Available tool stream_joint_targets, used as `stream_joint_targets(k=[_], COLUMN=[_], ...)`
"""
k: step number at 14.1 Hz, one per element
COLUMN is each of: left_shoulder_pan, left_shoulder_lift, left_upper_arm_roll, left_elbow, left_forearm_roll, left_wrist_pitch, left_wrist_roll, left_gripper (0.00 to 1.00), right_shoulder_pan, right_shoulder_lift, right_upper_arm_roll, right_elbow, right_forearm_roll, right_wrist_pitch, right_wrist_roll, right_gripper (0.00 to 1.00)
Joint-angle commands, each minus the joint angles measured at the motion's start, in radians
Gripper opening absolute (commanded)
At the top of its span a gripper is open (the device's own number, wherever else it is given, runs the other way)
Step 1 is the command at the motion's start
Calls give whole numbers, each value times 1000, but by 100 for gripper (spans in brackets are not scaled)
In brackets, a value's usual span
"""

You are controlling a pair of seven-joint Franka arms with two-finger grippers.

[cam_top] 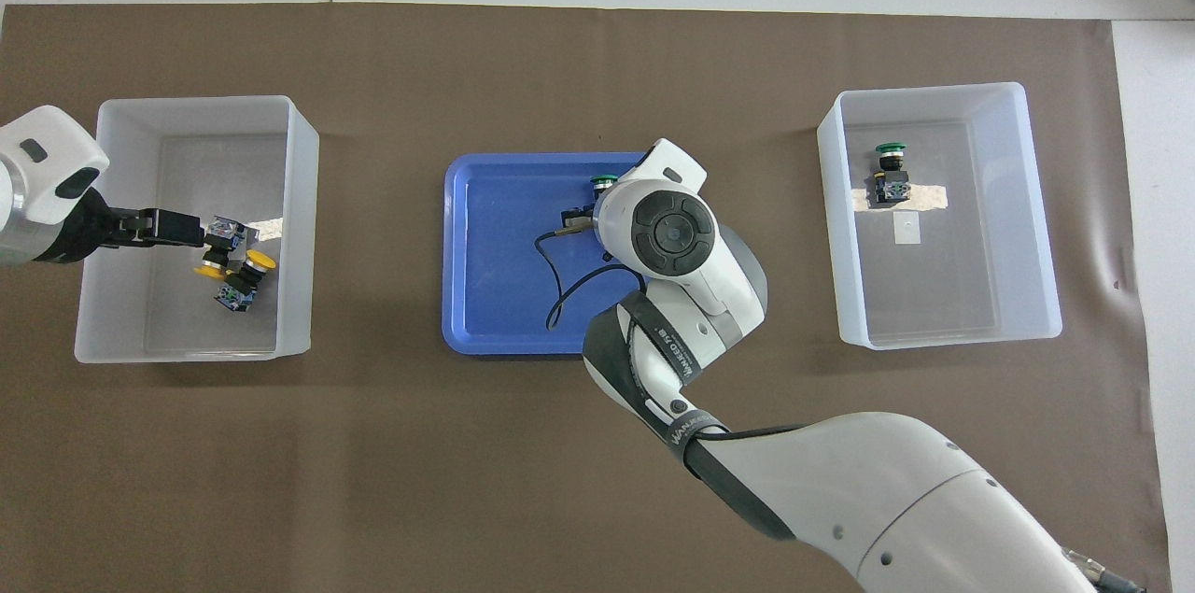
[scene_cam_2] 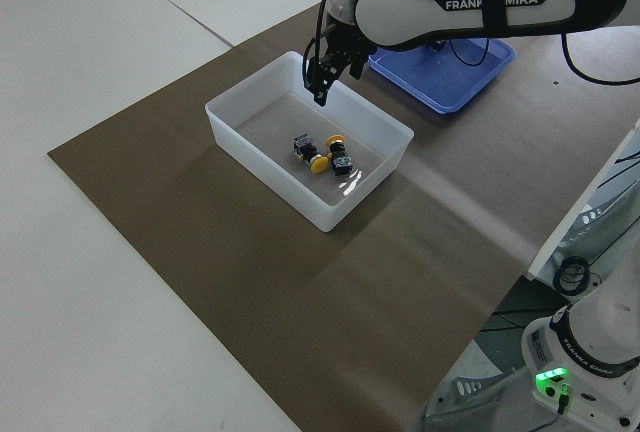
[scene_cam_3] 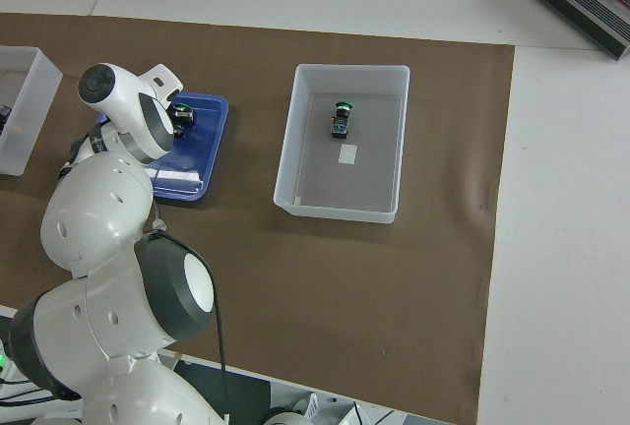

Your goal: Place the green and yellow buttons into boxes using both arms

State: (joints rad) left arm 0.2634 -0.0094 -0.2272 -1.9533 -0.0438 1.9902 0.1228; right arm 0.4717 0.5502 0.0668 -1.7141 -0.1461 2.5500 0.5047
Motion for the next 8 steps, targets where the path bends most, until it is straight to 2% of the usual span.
stream_joint_targets(k=[1, 5, 8], left_shoulder_pan=[-42, -76, -73], left_shoulder_lift=[-27, -72, -67], left_upper_arm_roll=[5, 5, 6], left_elbow=[68, 74, 173], left_forearm_roll=[41, 41, 39], left_wrist_pitch=[-152, -221, -315], left_wrist_roll=[3, -17, -25], left_gripper=[100, 100, 100], right_shoulder_pan=[-33, -113, -203], right_shoulder_lift=[-88, -223, -320], right_upper_arm_roll=[-1, 1, 2], right_elbow=[-25, -44, -45], right_forearm_roll=[-24, -24, -23], right_wrist_pitch=[-69, -177, -276], right_wrist_roll=[32, 18, -30], right_gripper=[0, 0, 0])
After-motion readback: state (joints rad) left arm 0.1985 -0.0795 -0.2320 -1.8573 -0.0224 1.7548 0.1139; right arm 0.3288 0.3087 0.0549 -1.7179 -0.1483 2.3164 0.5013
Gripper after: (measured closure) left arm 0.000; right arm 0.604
